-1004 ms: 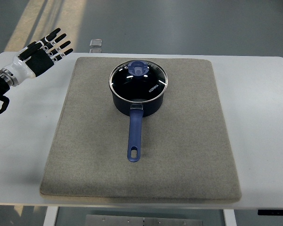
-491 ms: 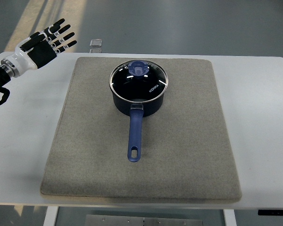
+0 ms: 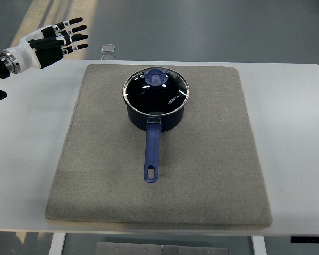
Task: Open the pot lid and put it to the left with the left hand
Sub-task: 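Raise the left hand and move it toward the pot lid, then reach the left hand over the pot and lower onto the blue knob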
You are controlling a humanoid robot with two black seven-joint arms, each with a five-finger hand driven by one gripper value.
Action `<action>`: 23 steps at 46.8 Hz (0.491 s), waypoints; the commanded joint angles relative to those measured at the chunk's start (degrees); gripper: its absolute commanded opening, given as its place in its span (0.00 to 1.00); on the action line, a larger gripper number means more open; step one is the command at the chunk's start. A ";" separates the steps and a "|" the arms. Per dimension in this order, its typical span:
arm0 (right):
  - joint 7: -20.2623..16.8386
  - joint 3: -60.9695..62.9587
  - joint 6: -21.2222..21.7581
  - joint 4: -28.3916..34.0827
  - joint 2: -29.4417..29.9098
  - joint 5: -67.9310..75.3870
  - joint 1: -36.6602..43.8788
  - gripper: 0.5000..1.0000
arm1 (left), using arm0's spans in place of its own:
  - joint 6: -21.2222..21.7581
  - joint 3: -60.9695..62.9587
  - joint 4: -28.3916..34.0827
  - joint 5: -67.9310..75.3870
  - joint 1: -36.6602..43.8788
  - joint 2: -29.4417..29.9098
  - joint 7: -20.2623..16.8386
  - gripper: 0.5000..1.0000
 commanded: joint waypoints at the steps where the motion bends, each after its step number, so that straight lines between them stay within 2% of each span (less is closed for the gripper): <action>1: 0.00 0.00 0.00 0.00 0.00 0.00 0.00 0.83 | 0.00 -0.07 -2.84 7.24 -0.42 0.86 -1.80 0.98; 8: -0.01 0.00 0.00 0.00 0.00 0.00 0.00 0.83 | 0.00 0.10 -9.69 20.24 -1.56 3.58 -4.35 0.98; 23: -0.01 0.00 0.00 0.00 0.00 0.00 0.00 0.83 | 0.00 0.98 -22.70 43.02 -5.34 4.37 -4.44 0.98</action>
